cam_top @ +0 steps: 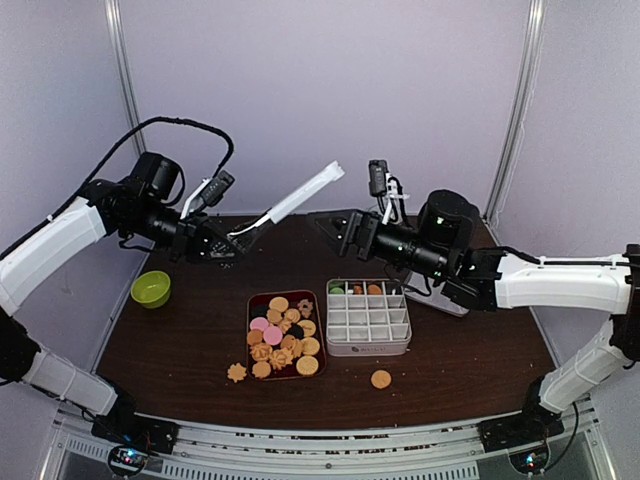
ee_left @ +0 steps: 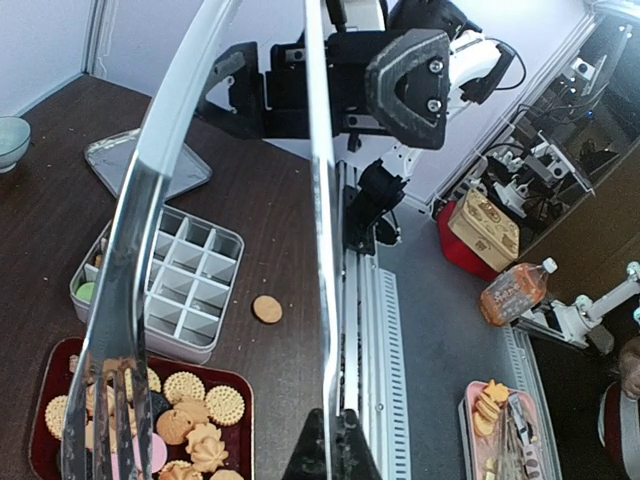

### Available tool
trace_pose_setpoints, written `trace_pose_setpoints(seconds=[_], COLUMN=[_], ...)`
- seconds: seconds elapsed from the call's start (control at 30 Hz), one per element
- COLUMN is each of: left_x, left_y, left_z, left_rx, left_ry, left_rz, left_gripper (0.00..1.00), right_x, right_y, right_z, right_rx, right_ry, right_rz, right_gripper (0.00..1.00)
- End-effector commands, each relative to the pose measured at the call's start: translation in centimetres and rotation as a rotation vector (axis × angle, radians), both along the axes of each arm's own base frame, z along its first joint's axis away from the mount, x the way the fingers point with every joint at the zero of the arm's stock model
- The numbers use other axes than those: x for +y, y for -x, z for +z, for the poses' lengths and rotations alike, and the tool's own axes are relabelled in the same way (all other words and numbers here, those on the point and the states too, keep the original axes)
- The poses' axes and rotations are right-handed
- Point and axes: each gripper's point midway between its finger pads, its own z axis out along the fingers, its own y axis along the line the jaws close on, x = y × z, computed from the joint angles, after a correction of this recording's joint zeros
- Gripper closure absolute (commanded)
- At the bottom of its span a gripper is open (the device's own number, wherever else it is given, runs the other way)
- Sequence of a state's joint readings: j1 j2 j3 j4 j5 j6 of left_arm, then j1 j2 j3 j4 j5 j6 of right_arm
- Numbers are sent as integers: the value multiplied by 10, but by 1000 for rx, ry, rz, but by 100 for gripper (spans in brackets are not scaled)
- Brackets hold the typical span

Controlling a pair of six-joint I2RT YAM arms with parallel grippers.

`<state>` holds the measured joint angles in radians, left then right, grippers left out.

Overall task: Pack the cookies
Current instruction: Pass from the left arm to the right

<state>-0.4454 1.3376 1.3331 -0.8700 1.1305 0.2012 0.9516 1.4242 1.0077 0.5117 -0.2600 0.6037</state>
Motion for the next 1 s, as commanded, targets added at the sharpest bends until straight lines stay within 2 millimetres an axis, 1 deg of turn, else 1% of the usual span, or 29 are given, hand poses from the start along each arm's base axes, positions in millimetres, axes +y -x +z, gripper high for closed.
trace_pose_setpoints(seconds=[0.0, 0.07, 0.23, 0.43, 0.6, 0.73, 0.83, 0.97], left_x=[-5, -5, -4, -5, -4, -4, -4, -4], left_y=[16, 19, 25, 32, 34, 34, 35, 36], left_z=[20, 20, 21, 25, 25, 24, 23, 19], left_rx=[7, 12, 33, 40, 34, 30, 32, 33], left_ry=[100, 105, 118, 128, 131, 129, 126, 111], left_rz=[-73, -82, -99, -117, -122, -118, -118, -123], left_gripper=[100, 100, 100, 100, 100, 100, 100, 100], right_x=[21, 30, 40, 47, 47, 42, 43, 43], right_y=[24, 25, 27, 30, 31, 37, 40, 41], right_z=[63, 64, 67, 69, 71, 77, 76, 77], right_rx=[-82, -75, -60, -58, -46, -57, -58, -64], right_ry=[-198, -219, -261, -255, -248, -246, -220, -194], right_rz=[181, 223, 282, 334, 382, 438, 463, 482], right_gripper=[4, 7, 16, 34, 44, 45, 45, 37])
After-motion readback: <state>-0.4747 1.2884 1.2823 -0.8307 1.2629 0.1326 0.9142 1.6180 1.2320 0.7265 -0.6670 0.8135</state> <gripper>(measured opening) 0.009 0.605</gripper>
